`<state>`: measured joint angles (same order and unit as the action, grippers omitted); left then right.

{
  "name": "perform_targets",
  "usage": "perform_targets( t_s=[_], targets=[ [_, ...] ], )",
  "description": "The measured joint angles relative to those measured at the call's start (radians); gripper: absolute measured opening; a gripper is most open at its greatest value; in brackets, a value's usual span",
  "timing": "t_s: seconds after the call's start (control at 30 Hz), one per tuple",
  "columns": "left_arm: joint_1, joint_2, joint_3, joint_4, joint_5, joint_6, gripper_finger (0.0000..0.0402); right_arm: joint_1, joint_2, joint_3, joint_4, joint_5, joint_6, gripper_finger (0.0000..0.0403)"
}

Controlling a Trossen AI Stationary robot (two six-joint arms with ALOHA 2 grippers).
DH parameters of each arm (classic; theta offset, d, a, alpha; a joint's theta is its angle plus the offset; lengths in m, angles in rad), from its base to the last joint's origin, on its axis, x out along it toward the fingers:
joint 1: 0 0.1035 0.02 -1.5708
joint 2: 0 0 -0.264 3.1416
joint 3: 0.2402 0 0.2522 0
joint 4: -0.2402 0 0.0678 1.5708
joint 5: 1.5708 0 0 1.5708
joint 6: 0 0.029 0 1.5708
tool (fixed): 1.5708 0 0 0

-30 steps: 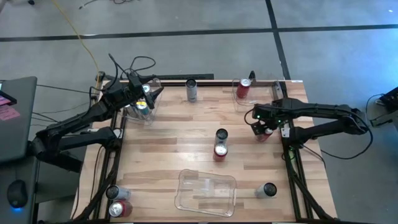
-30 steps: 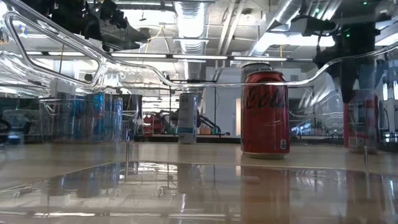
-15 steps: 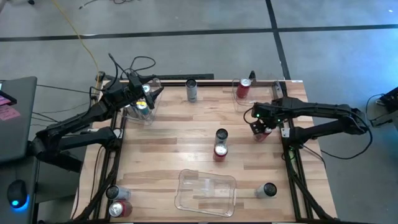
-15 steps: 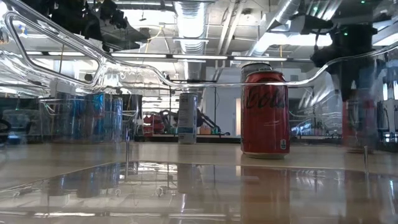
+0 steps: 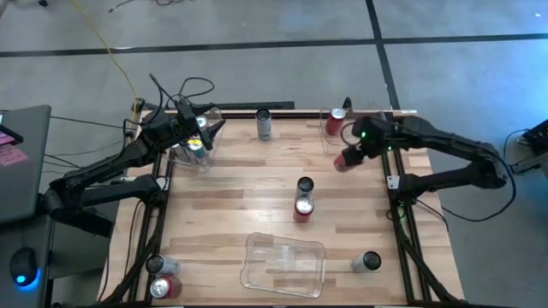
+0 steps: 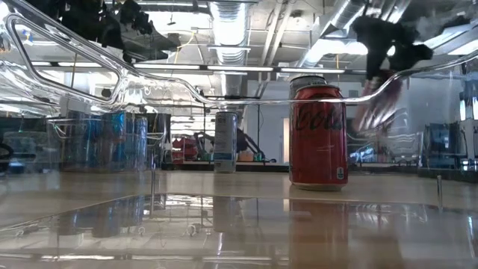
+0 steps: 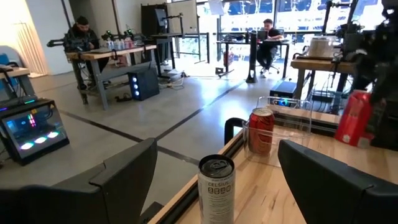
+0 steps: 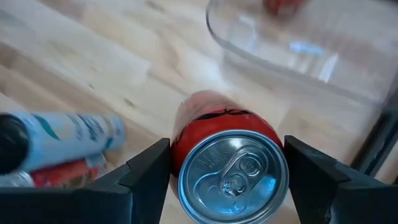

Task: Sort soda cans
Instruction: Put the red soda can into the top right transparent bin, then adjust the red soda can into the top right transparent bin

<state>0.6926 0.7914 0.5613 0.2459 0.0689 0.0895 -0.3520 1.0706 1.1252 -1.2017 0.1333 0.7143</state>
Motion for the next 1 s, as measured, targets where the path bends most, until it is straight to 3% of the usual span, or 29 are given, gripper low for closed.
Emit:
perform_targets(
  t_s=[0.23, 0.5, 0.8, 1.0],
  targets=[
    [0.000, 0.000, 0.000, -0.001, 0.000, 0.000, 0.0332, -0.141, 0.023, 0.064, 0.103, 0.000, -0.131, 0.0275],
    [0.000, 0.000, 0.000, -0.003, 0.000, 0.005, 0.0332, -0.294, 0.152, 0.101, 0.175, -0.004, -0.258, 0.0275],
    [0.000, 0.000, 0.000, -0.006, 0.000, 0.011, 0.0332, -0.364, 0.292, 0.181, 0.193, 0.005, -0.351, 0.0275],
    [0.000, 0.000, 0.000, -0.014, 0.000, 0.012, 0.0332, -0.385, 0.306, 0.218, 0.188, 0.002, -0.369, 0.0274]
  ],
)
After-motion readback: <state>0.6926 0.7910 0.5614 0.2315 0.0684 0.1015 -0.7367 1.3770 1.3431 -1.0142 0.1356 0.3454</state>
